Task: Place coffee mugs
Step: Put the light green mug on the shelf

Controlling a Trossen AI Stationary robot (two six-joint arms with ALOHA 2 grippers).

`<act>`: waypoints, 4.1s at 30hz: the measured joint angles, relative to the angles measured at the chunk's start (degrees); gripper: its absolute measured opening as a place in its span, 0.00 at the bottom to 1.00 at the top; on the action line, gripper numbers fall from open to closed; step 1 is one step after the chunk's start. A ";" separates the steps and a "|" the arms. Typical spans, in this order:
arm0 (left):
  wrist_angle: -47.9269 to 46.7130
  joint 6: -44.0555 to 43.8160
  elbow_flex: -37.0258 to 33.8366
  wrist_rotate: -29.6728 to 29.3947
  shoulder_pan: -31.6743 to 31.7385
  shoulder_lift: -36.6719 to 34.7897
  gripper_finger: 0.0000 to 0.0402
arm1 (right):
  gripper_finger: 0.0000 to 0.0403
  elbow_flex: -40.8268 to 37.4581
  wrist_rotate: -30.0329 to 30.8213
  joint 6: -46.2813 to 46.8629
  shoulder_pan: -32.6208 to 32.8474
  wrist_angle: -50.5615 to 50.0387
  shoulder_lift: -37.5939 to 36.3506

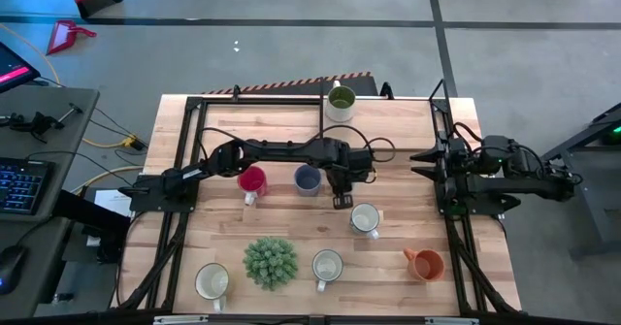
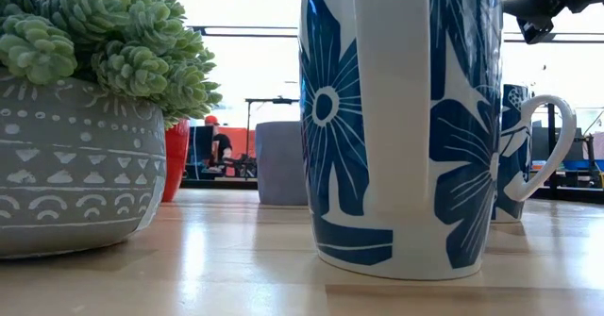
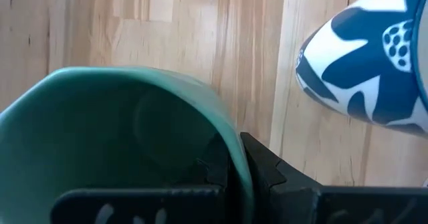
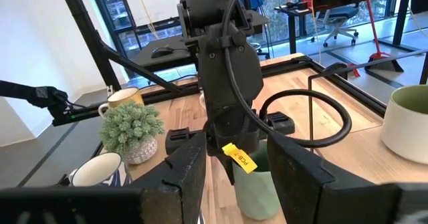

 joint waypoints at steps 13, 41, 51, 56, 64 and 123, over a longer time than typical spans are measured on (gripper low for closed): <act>-0.80 0.43 -0.37 0.03 -0.63 0.00 0.02 | 0.36 0.00 0.00 -0.02 0.00 -0.01 0.00; -2.13 0.08 0.66 -2.74 -0.74 -1.20 0.49 | 0.36 0.00 -0.04 0.20 0.00 -0.71 0.00; -4.71 4.70 0.70 -1.14 -1.25 -9.63 0.51 | 0.36 0.00 -0.02 -5.27 0.01 -0.36 0.00; -8.57 8.97 0.79 3.64 -1.27 -14.87 0.50 | 0.36 0.00 0.46 -7.15 0.02 2.86 0.02; -24.86 11.29 0.60 3.47 -0.62 -20.39 0.48 | 0.36 0.00 1.29 -3.99 0.00 6.47 0.20; 40.44 -7.17 -94.77 -8.40 0.81 -105.59 0.48 | 0.36 38.08 5.10 -2.75 0.02 -20.67 64.34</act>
